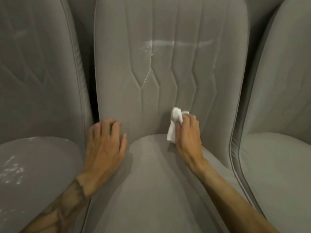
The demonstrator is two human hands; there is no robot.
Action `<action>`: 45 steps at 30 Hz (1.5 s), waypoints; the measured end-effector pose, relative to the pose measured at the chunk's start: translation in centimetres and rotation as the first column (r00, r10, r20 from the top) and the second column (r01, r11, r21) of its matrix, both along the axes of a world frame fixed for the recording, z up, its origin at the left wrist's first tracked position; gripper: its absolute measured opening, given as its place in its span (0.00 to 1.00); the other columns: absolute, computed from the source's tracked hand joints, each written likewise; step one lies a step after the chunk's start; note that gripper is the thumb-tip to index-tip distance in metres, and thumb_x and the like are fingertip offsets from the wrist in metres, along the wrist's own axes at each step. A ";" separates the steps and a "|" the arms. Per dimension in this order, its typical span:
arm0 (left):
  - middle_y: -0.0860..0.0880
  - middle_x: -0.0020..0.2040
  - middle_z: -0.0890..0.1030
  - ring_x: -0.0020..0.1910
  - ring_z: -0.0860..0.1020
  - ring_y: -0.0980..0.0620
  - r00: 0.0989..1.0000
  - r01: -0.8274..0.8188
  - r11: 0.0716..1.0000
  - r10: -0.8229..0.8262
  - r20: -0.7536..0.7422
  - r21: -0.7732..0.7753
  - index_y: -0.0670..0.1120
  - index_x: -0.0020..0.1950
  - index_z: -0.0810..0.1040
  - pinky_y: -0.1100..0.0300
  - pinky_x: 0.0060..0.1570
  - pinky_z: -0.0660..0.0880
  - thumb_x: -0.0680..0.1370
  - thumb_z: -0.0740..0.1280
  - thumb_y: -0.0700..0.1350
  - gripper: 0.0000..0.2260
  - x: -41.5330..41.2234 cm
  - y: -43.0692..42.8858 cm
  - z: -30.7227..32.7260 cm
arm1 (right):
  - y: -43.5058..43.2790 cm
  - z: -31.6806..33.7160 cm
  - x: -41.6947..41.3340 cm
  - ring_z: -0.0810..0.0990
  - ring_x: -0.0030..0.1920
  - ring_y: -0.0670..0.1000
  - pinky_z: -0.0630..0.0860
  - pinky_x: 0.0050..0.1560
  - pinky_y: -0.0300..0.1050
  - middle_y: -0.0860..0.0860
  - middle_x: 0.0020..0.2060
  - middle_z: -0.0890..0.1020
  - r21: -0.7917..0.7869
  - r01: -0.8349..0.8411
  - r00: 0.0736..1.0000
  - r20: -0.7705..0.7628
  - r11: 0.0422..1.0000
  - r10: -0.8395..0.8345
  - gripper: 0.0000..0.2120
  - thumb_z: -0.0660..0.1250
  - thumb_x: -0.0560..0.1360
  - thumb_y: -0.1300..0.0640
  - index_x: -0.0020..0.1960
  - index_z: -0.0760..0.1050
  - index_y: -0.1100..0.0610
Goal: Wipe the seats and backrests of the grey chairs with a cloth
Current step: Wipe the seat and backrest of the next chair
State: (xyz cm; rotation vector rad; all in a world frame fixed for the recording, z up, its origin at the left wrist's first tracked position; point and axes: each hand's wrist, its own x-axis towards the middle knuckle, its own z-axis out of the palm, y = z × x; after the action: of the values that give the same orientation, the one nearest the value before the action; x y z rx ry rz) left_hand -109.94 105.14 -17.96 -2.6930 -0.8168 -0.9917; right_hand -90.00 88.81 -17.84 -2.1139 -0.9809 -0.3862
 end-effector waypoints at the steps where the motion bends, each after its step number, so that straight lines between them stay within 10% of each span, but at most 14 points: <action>1: 0.39 0.60 0.74 0.55 0.71 0.37 1.000 0.004 0.999 -0.005 0.026 0.043 0.42 0.64 0.76 0.41 0.58 0.67 0.80 0.61 0.50 0.17 0.9 0.8 1.1 | 0.5 1.4 0.4 0.68 0.57 0.48 0.71 0.64 0.48 0.48 0.59 0.70 0.065 0.018 0.998 0.052 0.998 -0.022 0.10 0.60 0.84 0.57 0.63 0.71 0.59; 14: 0.38 0.58 0.65 0.52 0.62 0.38 0.940 -0.039 0.914 -0.104 0.324 0.405 0.41 0.56 0.67 0.40 0.51 0.58 0.83 0.63 0.46 0.10 10.7 10.2 16.7 | 4.9 13.4 10.7 0.69 0.66 0.56 0.66 0.71 0.48 0.61 0.66 0.72 0.279 0.193 0.783 0.534 0.941 -0.319 0.18 0.61 0.83 0.54 0.70 0.70 0.62; 23: 0.38 0.61 0.69 0.56 0.63 0.40 0.907 -0.036 0.914 -0.140 0.397 0.405 0.43 0.56 0.67 0.41 0.58 0.60 0.83 0.62 0.49 0.11 12.3 10.9 17.4 | 5.6 14.6 11.5 0.70 0.64 0.56 0.68 0.67 0.49 0.58 0.64 0.73 0.280 0.161 0.767 0.569 0.947 -0.298 0.19 0.60 0.84 0.48 0.67 0.71 0.60; 30: 0.35 0.75 0.68 0.75 0.65 0.34 0.928 0.033 0.950 -0.144 0.344 0.310 0.43 0.74 0.66 0.39 0.74 0.59 0.83 0.61 0.52 0.23 12.1 10.5 17.9 | 7.8 21.6 13.7 0.70 0.58 0.54 0.66 0.60 0.47 0.55 0.61 0.73 0.372 0.186 0.745 0.550 0.909 -0.377 0.17 0.55 0.84 0.45 0.63 0.71 0.56; 36: 0.36 0.76 0.67 0.75 0.64 0.36 0.918 0.063 0.942 -0.183 0.350 0.329 0.43 0.75 0.66 0.38 0.74 0.59 0.83 0.60 0.52 0.23 12.3 10.8 17.8 | 6.2 14.3 11.3 0.70 0.65 0.56 0.66 0.67 0.49 0.57 0.65 0.74 0.183 0.119 0.768 0.605 0.976 -0.208 0.18 0.59 0.84 0.49 0.68 0.71 0.59; 45: 0.37 0.75 0.66 0.75 0.63 0.37 0.903 0.066 0.931 -0.209 0.376 0.359 0.44 0.75 0.66 0.39 0.72 0.60 0.83 0.61 0.51 0.23 12.5 11.3 17.4 | 8.5 15.6 10.9 0.72 0.61 0.56 0.68 0.63 0.49 0.57 0.63 0.74 0.351 0.198 0.799 0.483 0.915 -0.358 0.17 0.61 0.83 0.49 0.66 0.71 0.58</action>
State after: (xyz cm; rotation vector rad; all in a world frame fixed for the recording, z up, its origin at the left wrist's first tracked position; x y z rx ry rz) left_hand -97.48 116.44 -0.51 -2.3015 -0.4519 -1.6045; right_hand -79.05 97.33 -2.29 -1.9123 -0.8371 -1.2588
